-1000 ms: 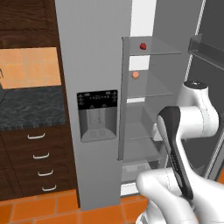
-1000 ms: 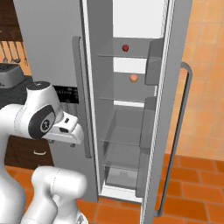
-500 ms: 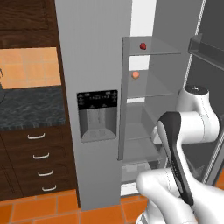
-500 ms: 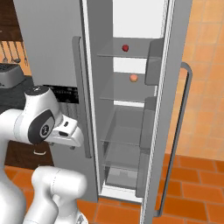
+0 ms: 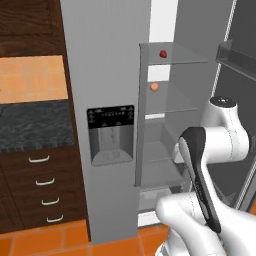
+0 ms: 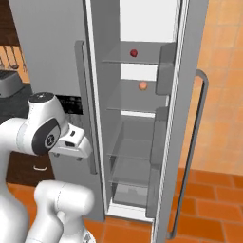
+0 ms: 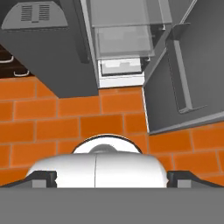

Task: Take the strawberry from the fridge and place it on top of the pancake, located on the dining counter.

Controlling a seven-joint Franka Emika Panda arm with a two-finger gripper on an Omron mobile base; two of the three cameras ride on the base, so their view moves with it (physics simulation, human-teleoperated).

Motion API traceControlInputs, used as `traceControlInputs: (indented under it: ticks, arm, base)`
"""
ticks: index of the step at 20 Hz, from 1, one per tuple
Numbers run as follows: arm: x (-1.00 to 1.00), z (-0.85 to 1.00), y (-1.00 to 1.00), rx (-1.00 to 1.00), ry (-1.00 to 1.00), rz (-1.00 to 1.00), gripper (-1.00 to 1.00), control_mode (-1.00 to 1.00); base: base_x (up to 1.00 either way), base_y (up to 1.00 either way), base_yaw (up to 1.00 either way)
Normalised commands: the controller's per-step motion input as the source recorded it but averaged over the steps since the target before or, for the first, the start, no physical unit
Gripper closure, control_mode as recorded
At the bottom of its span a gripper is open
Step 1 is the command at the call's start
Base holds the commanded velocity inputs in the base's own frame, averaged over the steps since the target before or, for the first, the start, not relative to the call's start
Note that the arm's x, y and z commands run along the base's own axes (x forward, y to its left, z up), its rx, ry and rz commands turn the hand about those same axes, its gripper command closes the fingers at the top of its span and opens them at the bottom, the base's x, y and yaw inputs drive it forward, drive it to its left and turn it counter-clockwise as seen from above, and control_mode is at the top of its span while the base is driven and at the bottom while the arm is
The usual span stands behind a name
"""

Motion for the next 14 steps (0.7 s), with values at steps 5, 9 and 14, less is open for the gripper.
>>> traceControlInputs:
  ticks: [5,9,14]
  arm:
    - [0.00,0.00,0.00,0.00,0.00,0.00,-1.00,1.00]
    - [0.00,0.00,0.00,0.00,0.00,0.00,-1.00,1.00]
    - [0.00,0.00,0.00,0.00,0.00,0.00,-1.00,1.00]
  base:
    - [0.55,-0.01,-0.25]
    - [0.94,0.01,-0.09]
    - [0.16,-0.45,-0.07]
